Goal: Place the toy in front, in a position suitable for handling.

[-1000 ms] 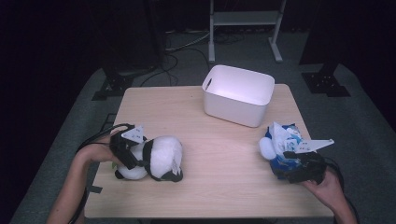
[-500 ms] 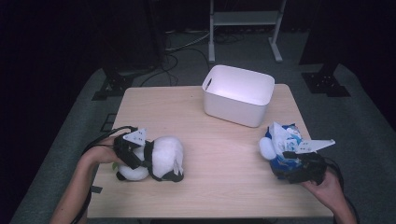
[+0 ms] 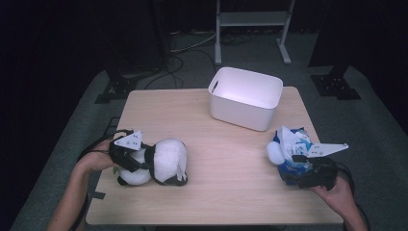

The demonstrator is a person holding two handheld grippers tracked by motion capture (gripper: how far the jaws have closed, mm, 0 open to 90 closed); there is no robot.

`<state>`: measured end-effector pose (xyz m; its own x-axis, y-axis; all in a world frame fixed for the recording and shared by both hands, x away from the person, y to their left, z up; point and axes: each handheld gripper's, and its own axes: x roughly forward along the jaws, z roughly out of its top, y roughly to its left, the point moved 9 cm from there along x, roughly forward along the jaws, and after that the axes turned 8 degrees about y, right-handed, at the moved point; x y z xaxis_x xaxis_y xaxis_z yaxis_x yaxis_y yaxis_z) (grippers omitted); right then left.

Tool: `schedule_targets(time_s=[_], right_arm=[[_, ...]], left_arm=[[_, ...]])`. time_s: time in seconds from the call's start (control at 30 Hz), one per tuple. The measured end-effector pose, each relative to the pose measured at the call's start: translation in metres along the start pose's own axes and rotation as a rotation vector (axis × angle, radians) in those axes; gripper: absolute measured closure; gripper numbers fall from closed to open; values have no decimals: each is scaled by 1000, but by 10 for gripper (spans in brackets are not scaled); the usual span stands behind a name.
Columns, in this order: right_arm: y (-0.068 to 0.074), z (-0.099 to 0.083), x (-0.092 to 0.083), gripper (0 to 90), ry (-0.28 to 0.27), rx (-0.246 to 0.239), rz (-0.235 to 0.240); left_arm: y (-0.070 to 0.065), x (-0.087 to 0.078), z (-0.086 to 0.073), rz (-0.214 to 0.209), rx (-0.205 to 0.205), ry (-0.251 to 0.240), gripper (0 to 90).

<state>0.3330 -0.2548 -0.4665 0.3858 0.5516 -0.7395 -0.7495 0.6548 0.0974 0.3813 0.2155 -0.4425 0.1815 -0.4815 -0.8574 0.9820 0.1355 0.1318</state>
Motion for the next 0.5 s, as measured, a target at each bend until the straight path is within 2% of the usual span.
schedule_targets(time_s=[0.13, 0.27, 0.33, 0.43, 0.5], right_arm=[[1, 1, 0, 170, -2, -4, 2], [1, 1, -2, 170, -6, 2, 2], [0, 2, -2, 170, -12, 1, 3], [-1, 2, -3, 170, -14, 2, 4], [-2, 2, -3, 170, -16, 3, 3]], left_arm=[[2, -18, 11, 4, -14, -60, 362], [4, -34, 27, 26, 4, -85, 361], [6, -38, 36, 41, 17, -85, 360], [7, -42, 52, 34, 23, -104, 360], [8, -43, 67, 27, 32, -120, 358]])
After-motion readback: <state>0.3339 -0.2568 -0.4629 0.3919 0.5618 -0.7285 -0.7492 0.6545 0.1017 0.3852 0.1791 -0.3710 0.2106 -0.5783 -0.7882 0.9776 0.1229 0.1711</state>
